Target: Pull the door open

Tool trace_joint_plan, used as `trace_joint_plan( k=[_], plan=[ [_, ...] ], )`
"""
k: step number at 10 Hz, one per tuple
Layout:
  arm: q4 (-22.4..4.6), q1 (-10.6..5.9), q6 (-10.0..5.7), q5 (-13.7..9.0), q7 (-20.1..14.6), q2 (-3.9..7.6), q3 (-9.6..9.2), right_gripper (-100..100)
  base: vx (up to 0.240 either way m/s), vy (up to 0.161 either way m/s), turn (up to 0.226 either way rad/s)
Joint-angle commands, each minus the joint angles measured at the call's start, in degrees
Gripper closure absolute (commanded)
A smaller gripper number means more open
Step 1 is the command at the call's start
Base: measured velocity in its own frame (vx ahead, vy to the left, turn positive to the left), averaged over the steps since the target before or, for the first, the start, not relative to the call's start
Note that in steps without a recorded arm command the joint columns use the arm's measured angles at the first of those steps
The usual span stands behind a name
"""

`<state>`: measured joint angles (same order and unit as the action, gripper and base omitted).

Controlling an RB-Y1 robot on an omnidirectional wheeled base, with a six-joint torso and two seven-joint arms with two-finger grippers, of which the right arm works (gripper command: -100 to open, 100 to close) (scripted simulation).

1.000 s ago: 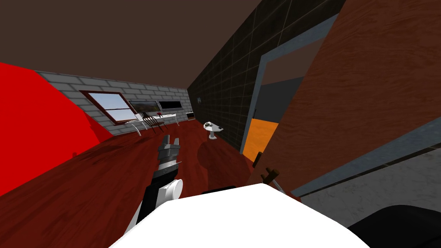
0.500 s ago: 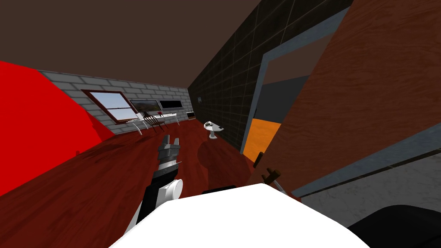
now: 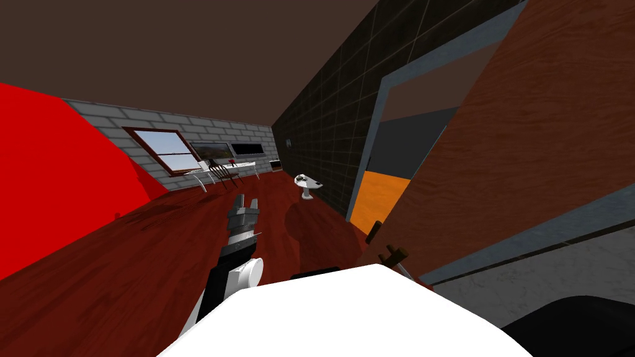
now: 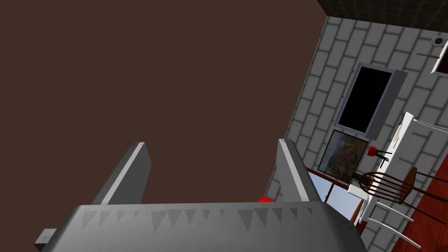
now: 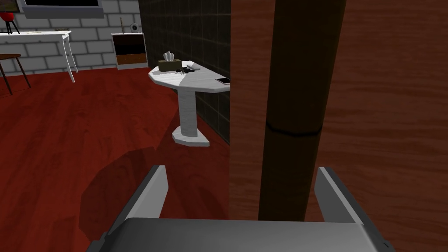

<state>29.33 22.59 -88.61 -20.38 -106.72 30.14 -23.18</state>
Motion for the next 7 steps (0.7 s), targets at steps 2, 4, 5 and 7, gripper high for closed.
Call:
trace_joint_plan(
  k=[2, 4, 5, 7],
  plan=[
    [-4.8, -0.94, -3.41, 1.0, -1.4, -1.20, -1.31, 100, -0.048, -0.023, 0.014],
    [-8.8, -1.62, -6.72, 1.5, -2.5, -1.51, -1.85, 100, -0.116, -0.076, 0.008],
    [-8.6, -1.62, -6.72, 1.5, -2.5, -1.51, -1.85, 100, -0.120, -0.084, -0.010],
    [-10.6, -1.79, -8.43, 1.7, -3.0, -1.57, -2.08, 100, -0.071, -0.044, -0.010]
  ],
)
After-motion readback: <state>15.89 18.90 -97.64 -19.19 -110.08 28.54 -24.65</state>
